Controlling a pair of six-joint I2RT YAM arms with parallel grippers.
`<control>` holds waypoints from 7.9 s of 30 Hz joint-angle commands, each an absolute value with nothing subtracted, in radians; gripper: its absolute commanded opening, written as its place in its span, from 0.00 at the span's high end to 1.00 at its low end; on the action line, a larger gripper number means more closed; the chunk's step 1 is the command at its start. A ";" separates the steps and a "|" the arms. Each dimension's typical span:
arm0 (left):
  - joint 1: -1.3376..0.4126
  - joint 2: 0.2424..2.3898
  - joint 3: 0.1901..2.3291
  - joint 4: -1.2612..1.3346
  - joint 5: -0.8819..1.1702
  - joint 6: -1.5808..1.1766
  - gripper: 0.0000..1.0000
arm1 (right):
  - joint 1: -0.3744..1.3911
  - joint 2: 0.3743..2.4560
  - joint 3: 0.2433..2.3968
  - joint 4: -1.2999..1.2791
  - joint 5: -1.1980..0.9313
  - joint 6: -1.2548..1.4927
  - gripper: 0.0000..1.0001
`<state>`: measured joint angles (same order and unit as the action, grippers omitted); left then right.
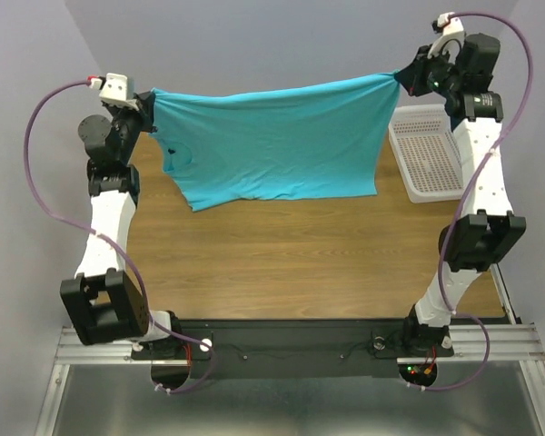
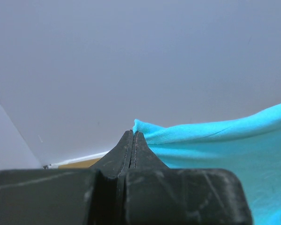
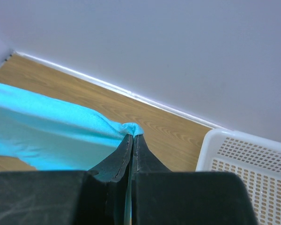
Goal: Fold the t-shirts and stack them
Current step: Flatten the tshirt out, then fold the tshirt
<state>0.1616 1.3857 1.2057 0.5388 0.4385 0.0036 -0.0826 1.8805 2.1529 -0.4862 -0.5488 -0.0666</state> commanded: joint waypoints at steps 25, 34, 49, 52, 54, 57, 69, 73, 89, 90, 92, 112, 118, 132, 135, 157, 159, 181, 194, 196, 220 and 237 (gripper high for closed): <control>0.173 0.985 1.230 0.669 0.245 -0.250 1.00 | -0.224 1.614 2.321 -0.420 -0.690 0.236 0.99; 0.172 1.146 0.913 0.810 0.396 -0.331 1.00 | -0.149 1.597 1.774 -0.296 -0.693 0.151 0.99; 0.146 1.798 1.024 0.838 0.339 -0.373 1.00 | -0.018 2.015 1.574 0.058 -0.466 0.097 1.00; 0.146 1.891 1.119 0.776 0.322 -0.379 1.00 | -0.009 2.094 1.629 0.072 -0.422 0.081 1.00; 0.147 1.948 1.172 0.720 0.324 -0.388 1.00 | -0.006 2.138 1.653 0.084 -0.376 0.081 0.99; 0.146 1.992 1.261 0.660 0.327 -0.380 1.00 | -0.006 2.173 1.689 0.097 -0.339 0.083 0.99; 0.146 2.112 1.489 0.471 0.353 -0.328 1.00 | -0.006 2.227 1.750 0.129 -0.307 0.078 0.99; 0.146 2.100 1.500 0.469 0.385 -0.310 1.00 | -0.006 2.211 1.735 0.135 -0.325 0.064 0.99; 0.173 2.023 1.434 0.430 0.406 -0.273 1.00 | -0.025 2.088 1.605 0.152 -0.426 -0.034 0.99; 0.178 2.013 1.428 0.428 0.413 -0.273 1.00 | -0.026 2.082 1.602 0.153 -0.433 -0.037 0.99; 0.181 2.005 1.414 0.425 0.419 -0.270 1.00 | -0.026 2.072 1.591 0.152 -0.436 -0.044 0.99; 0.180 2.097 1.552 0.301 0.466 -0.226 1.00 | -0.035 2.037 1.508 0.150 -0.488 -0.081 0.99; 0.176 2.102 1.560 0.299 0.492 -0.213 1.00 | -0.035 2.036 1.511 0.150 -0.509 -0.078 0.99; 0.176 2.039 1.474 0.316 0.492 -0.175 1.00 | -0.035 2.003 1.490 0.152 -0.517 -0.086 0.99; 0.178 2.039 1.474 0.316 0.483 -0.175 1.00 | -0.035 2.006 1.493 0.150 -0.506 -0.100 0.99; 0.141 2.138 1.701 0.114 0.370 0.106 1.00 | -0.035 2.192 1.701 0.057 -0.597 -0.431 0.99; 0.138 2.132 1.687 0.120 0.361 0.167 1.00 | -0.035 2.192 1.697 0.057 -0.589 -0.480 0.99; 0.132 2.045 1.523 0.330 0.408 0.196 1.00 | -0.035 2.141 1.664 0.063 -0.662 -0.436 0.99; 0.132 2.005 1.463 0.353 0.402 0.190 1.00 | -0.037 2.048 1.565 0.093 -0.654 -0.385 1.00; 0.132 2.006 1.463 0.348 0.396 0.192 1.00 | -0.040 2.042 1.554 0.098 -0.643 -0.385 0.99; 0.138 1.956 1.396 0.379 0.368 0.215 1.00 | -0.071 1.967 1.374 0.210 -0.644 -0.364 1.00; 0.135 1.950 1.374 0.327 0.334 0.213 1.00 | -0.071 1.945 1.338 0.242 -0.646 -0.345 0.99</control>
